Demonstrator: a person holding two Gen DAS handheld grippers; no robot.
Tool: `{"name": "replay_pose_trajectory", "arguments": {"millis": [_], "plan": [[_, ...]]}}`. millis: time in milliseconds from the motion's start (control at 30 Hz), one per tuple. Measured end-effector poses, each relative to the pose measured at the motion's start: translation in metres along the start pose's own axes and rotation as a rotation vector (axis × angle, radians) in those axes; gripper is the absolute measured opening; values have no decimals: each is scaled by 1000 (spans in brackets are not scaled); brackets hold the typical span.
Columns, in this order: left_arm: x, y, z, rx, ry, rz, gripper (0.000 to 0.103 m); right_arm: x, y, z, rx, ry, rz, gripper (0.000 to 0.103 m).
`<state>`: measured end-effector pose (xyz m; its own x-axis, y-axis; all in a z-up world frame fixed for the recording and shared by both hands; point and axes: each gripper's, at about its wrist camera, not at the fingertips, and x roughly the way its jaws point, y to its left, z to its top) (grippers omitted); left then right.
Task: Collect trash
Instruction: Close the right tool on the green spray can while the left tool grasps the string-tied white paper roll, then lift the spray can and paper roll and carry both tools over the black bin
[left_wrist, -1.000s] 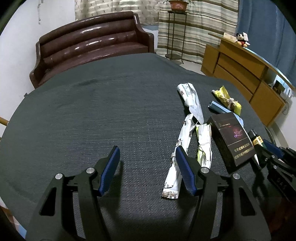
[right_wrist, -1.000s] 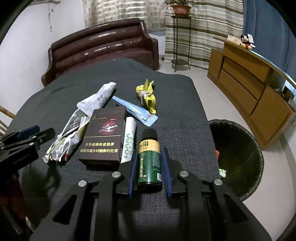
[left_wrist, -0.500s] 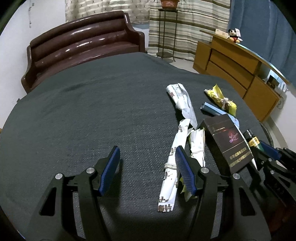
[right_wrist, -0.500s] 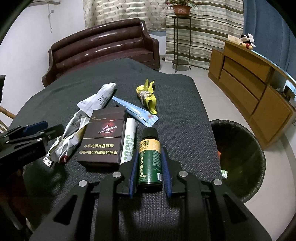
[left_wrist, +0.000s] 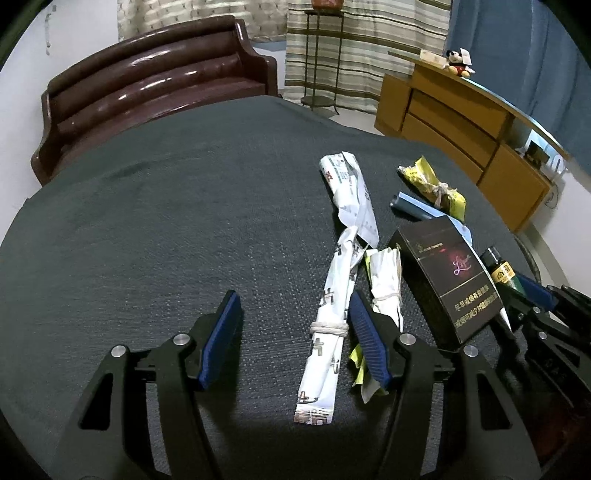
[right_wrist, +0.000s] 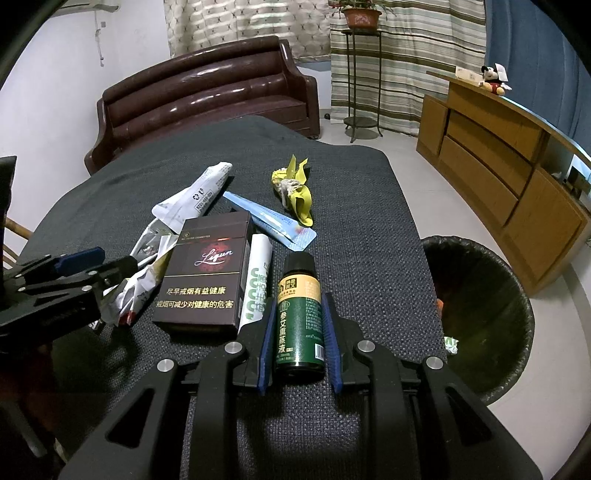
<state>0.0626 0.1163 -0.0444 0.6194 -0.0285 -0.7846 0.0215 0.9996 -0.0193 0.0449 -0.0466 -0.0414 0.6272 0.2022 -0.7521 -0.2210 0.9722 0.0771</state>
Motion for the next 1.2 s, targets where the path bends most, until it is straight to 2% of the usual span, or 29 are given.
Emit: {"name": "replay_pose_trajectory", "arguments": {"millis": [200,367,400,433,1200], "plan": [[5,-2,-1,30,11,-14,46,0,0,0,0,0,0,25],[3,-3,-5,55,-4,-37,29,0,0,0,1,-1,0,25],[3,-4,-6,60,-7,-41,21,0,0,0,1,-1,0,25],[2,-5,-7,66,-11,-48,18,0,-1,0,1,-1,0,25],[-25,6,-20,4,-47,-62,17,-15,-7,1,30,-51,-10,25]]}}
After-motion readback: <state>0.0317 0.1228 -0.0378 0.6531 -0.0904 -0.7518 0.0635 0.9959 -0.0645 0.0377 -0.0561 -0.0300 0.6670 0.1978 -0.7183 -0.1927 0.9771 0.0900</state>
